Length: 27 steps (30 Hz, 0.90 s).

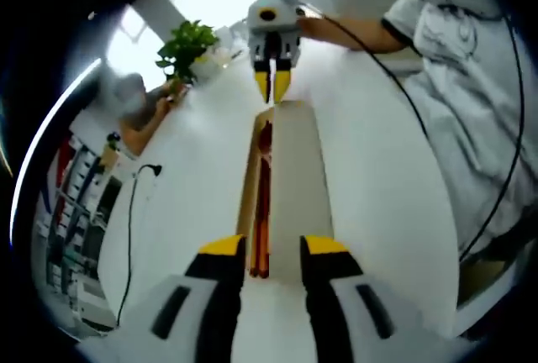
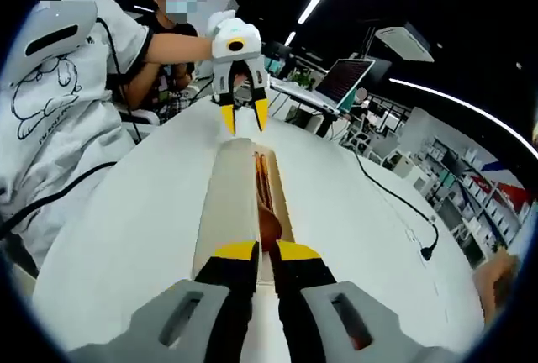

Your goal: Arrange the utensils inside the cutlery case until each visible utensil rests in its matching compartment.

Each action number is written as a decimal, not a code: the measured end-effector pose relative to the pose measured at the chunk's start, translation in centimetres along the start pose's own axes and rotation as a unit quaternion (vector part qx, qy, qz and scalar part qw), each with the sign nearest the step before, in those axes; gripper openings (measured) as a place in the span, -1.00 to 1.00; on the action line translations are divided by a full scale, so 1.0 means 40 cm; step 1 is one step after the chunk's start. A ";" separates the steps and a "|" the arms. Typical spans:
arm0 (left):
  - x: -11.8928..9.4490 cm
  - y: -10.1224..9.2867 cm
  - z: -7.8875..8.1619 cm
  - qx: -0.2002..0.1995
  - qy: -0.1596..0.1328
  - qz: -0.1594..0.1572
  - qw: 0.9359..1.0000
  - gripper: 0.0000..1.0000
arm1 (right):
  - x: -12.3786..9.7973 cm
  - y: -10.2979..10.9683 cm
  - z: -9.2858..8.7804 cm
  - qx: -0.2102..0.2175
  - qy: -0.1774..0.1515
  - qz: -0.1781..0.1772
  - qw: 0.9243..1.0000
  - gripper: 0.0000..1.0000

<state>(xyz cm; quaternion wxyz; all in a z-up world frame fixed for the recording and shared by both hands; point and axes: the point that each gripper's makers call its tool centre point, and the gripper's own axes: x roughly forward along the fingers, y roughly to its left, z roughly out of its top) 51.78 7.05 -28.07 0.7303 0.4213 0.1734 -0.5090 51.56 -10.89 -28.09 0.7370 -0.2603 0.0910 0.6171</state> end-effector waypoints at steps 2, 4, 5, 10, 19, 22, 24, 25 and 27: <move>0.021 0.001 -0.027 0.001 0.019 0.003 1.000 -0.52 | 0.002 -0.011 -0.018 -0.002 0.015 -0.007 1.000 -0.49; 0.028 -0.010 -0.025 -0.008 0.006 -0.003 1.000 -0.52 | -0.003 -0.006 -0.018 -0.020 0.019 -0.008 1.000 -0.47; 0.031 -0.016 -0.026 -0.004 0.007 0.000 1.000 -0.50 | -0.006 -0.002 -0.017 -0.021 0.020 -0.006 1.000 -0.42; 0.032 -0.027 -0.030 0.002 0.016 0.006 1.000 -0.50 | -0.027 0.019 -0.078 0.079 0.073 0.019 0.994 -0.26; -0.027 -0.106 -0.065 -0.054 0.032 -0.029 0.998 -0.46 | -0.039 0.129 -0.102 0.126 0.095 0.113 0.981 -0.16; -0.039 -0.092 -0.074 -0.051 0.029 -0.021 0.998 -0.44 | -0.026 0.124 -0.097 0.109 0.098 0.101 0.984 -0.08; -0.040 -0.093 -0.072 -0.089 0.018 -0.027 0.996 -0.36 | -0.021 0.125 -0.082 0.114 0.084 0.092 0.986 -0.07; -0.040 -0.093 -0.070 -0.091 0.012 -0.033 0.995 -0.36 | -0.020 0.127 -0.081 0.113 0.084 0.089 0.986 -0.08; -0.036 -0.092 -0.068 -0.099 0.008 -0.041 0.994 -0.33 | -0.019 0.109 -0.083 0.105 0.088 0.046 0.989 -0.12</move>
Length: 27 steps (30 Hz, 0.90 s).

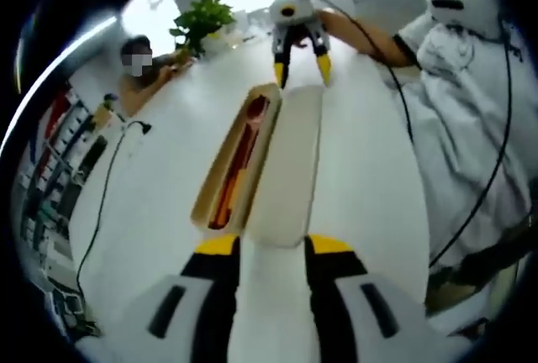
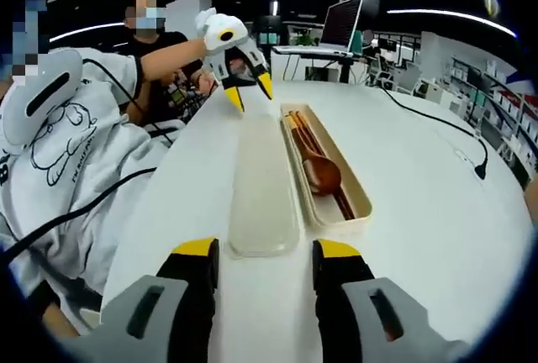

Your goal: Arrange the utensils inside the cutlery case until each visible utensil rests in its matching compartment.

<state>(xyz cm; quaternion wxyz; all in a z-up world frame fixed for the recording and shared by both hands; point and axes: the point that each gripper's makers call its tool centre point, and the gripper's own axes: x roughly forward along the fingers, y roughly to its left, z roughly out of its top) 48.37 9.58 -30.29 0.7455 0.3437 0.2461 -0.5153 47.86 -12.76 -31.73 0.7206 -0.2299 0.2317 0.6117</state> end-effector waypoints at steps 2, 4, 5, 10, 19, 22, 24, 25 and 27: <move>0.006 0.007 0.002 -0.001 -0.003 -0.007 1.000 -0.27 | 0.000 0.008 -0.008 0.009 0.001 0.001 1.000 -0.12; 0.014 0.015 0.004 -0.001 -0.006 -0.012 1.000 -0.25 | 0.001 0.011 -0.008 0.011 -0.011 -0.004 1.000 -0.10; 0.017 0.017 0.005 -0.003 -0.006 -0.018 1.000 -0.24 | 0.002 0.011 -0.008 0.011 -0.016 -0.007 1.000 -0.09; 0.032 0.016 0.013 -0.010 -0.020 -0.032 0.999 -0.22 | 0.015 0.017 -0.014 0.029 -0.030 -0.005 0.999 -0.10; 0.041 -0.003 -0.013 -0.018 -0.019 -0.052 0.998 -0.21 | 0.026 0.010 -0.007 0.031 -0.046 -0.013 0.998 -0.24; 0.040 -0.011 -0.018 -0.043 -0.017 -0.068 0.997 -0.16 | 0.033 0.010 0.001 0.027 -0.054 -0.008 0.998 -0.26; 0.041 -0.005 -0.019 -0.041 -0.017 -0.068 0.997 -0.17 | 0.036 0.011 0.004 0.026 -0.055 -0.004 0.998 -0.26; 0.043 -0.010 -0.018 -0.042 -0.016 -0.071 0.996 -0.18 | 0.037 0.012 0.004 0.025 -0.054 -0.002 0.998 -0.26; 0.048 -0.013 -0.017 -0.049 -0.011 -0.078 0.996 -0.19 | 0.038 0.017 0.006 0.019 -0.054 0.003 0.998 -0.27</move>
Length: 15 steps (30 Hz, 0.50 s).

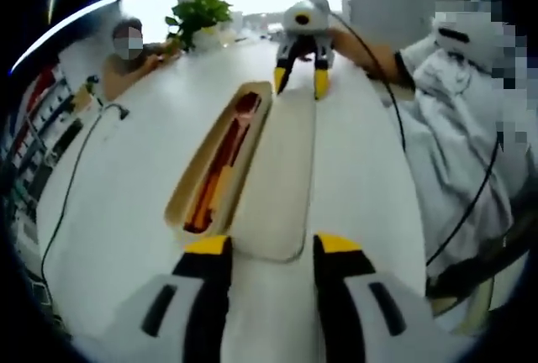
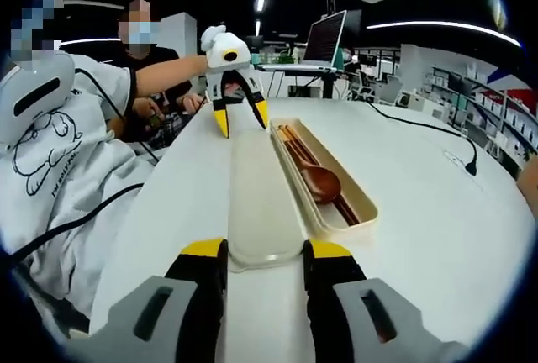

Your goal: Arrange the utensils inside the cutlery case until each visible utensil rests in its matching compartment.

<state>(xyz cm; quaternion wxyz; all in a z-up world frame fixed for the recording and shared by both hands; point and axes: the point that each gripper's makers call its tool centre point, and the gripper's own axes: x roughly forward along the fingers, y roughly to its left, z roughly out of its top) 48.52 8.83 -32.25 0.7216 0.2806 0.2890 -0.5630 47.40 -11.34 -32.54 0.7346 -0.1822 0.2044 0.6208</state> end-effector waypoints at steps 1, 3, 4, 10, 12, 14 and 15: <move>0.002 -0.004 0.000 -0.002 0.002 -0.005 1.000 -0.22 | 0.001 0.003 0.001 0.000 -0.001 0.003 1.000 -0.27; 0.004 -0.015 -0.004 -0.018 0.013 -0.024 0.999 -0.23 | 0.002 0.011 0.003 -0.002 -0.006 0.009 1.000 -0.27; 0.007 -0.012 -0.001 -0.018 0.014 -0.023 0.999 -0.22 | 0.002 0.012 0.004 -0.002 -0.006 0.010 1.000 -0.27; 0.010 -0.021 0.002 -0.018 0.033 -0.023 0.999 -0.24 | 0.002 0.015 0.006 0.006 -0.010 0.011 1.000 -0.28; 0.007 -0.022 0.003 -0.010 0.030 -0.018 0.999 -0.25 | 0.002 0.015 0.008 0.010 -0.007 0.010 1.000 -0.28; -0.001 -0.011 0.007 -0.004 0.030 -0.005 1.000 -0.29 | -0.002 0.015 0.009 0.022 -0.001 0.009 1.000 -0.28; -0.011 -0.010 0.027 0.000 0.010 -0.005 1.000 -0.84 | -0.006 0.013 0.009 0.031 0.004 0.008 0.999 -0.29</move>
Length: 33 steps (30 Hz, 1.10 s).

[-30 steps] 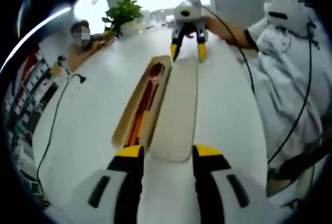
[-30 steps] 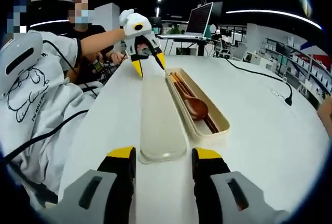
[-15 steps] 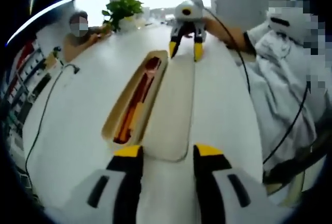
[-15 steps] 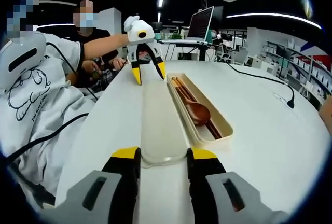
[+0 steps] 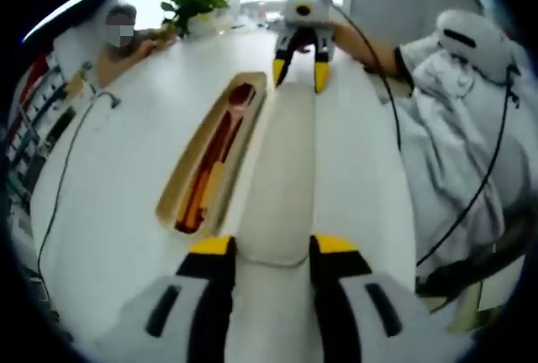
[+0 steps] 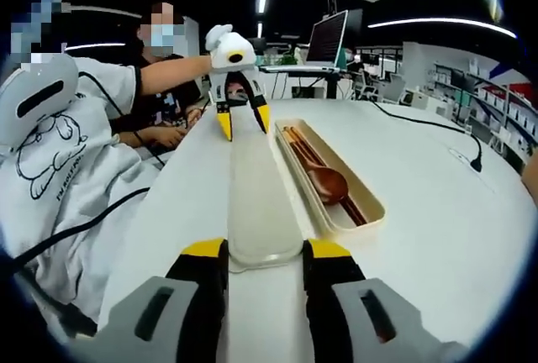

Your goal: Arrange the utensils inside the cutlery case until each visible utensil rests in its matching compartment.

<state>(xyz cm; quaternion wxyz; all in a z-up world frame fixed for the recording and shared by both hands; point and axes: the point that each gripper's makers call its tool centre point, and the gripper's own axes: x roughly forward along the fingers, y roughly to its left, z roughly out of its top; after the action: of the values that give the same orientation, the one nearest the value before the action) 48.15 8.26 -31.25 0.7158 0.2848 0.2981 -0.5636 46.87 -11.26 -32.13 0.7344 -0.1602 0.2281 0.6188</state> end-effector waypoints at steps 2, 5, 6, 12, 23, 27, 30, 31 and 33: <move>-0.025 -0.024 0.054 0.011 -0.039 -0.024 0.999 -1.00 | -0.002 -0.004 -0.014 -0.002 0.005 0.001 1.000 -0.37; -0.006 0.004 0.025 0.039 0.002 -0.002 0.999 -0.78 | 0.005 -0.034 -0.019 -0.026 -0.002 -0.014 1.000 -0.81; -0.002 -0.009 0.018 0.017 0.014 -0.007 1.000 -0.57 | 0.003 -0.027 -0.022 -0.001 0.001 -0.013 1.000 -0.63; 0.004 -0.009 -0.002 0.020 -0.004 -0.012 1.000 -0.49 | -0.005 -0.007 0.046 0.009 -0.029 -0.064 0.998 -0.20; -0.027 -0.003 0.002 0.049 0.012 0.010 0.999 -0.48 | 0.051 -0.145 0.094 0.101 -0.069 -0.234 0.964 0.04; -0.046 0.011 0.014 0.044 -0.002 0.024 0.999 -0.49 | 0.089 -0.153 0.089 0.132 -0.047 -0.217 0.966 0.05; -0.057 0.021 0.014 0.041 -0.006 0.032 0.999 -0.49 | 0.094 -0.165 0.084 0.114 -0.027 -0.223 0.968 -0.04; -0.057 0.023 0.015 0.040 -0.006 0.033 0.999 -0.49 | 0.099 -0.164 0.073 0.118 -0.012 -0.221 0.968 -0.07; -0.059 0.025 0.015 0.040 -0.006 0.035 0.999 -0.49 | 0.106 -0.157 0.084 0.112 -0.022 -0.205 0.972 -0.18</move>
<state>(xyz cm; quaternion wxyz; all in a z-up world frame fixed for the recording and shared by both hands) 48.73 9.52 -29.02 0.7248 0.3200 0.2609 -0.5516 54.03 -7.11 -31.86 0.8639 -0.1065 0.2419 0.4287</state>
